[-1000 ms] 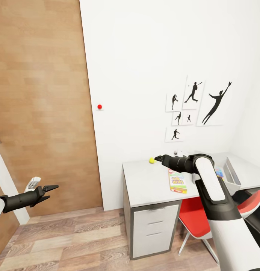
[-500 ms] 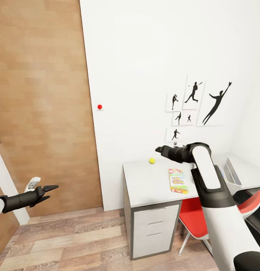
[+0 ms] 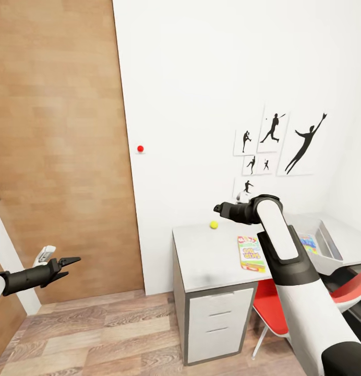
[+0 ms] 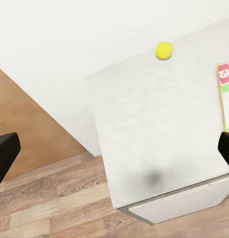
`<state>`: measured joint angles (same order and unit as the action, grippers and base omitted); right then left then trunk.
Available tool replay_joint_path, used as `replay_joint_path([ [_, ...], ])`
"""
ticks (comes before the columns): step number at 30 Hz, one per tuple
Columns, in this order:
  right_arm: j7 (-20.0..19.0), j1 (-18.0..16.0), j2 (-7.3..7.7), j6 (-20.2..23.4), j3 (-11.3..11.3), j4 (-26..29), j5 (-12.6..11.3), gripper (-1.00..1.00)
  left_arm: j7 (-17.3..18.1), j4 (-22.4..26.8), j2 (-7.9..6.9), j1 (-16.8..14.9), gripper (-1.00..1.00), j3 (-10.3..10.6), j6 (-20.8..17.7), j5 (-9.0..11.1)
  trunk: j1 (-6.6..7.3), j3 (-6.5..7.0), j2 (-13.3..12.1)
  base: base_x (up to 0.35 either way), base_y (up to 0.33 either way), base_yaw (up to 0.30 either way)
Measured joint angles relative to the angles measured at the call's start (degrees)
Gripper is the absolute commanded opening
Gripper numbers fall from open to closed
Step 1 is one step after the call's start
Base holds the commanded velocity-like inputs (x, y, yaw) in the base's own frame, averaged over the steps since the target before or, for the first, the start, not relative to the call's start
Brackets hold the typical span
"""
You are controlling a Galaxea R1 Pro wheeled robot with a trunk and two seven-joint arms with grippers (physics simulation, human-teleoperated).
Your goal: Put all the toys in the child's room - the three board games (two on the bed and one on the table), the two jigsaw puzzles on the table, and the tennis ball on the table - inside the toy box on the table in the child's room.
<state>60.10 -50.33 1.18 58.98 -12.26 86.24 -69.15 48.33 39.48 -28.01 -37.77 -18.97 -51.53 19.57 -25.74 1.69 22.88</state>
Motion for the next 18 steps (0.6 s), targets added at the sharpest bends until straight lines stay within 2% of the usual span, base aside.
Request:
replay_joint_path([
  [7,0.04,0.01,0.01,0.00,-0.62,-0.01,0.21,1.00,0.00,0.00,0.04,0.00,1.00,0.00,0.00,0.01,-0.01,0.00,-0.01,0.073,0.049,0.000],
  [13,-0.02,0.02,0.09,-0.07,-1.39,-0.07,0.35,1.00,0.00,0.01,0.10,0.00,1.00,0.00,0.00,-0.01,0.00,0.00,-0.01,0.164,0.143,0.000],
  [18,-0.02,0.01,0.10,-0.09,-1.46,-0.77,0.37,1.00,-0.01,-0.01,0.13,0.00,1.00,0.01,0.00,0.01,-0.02,0.00,-0.01,0.025,0.021,0.000],
])
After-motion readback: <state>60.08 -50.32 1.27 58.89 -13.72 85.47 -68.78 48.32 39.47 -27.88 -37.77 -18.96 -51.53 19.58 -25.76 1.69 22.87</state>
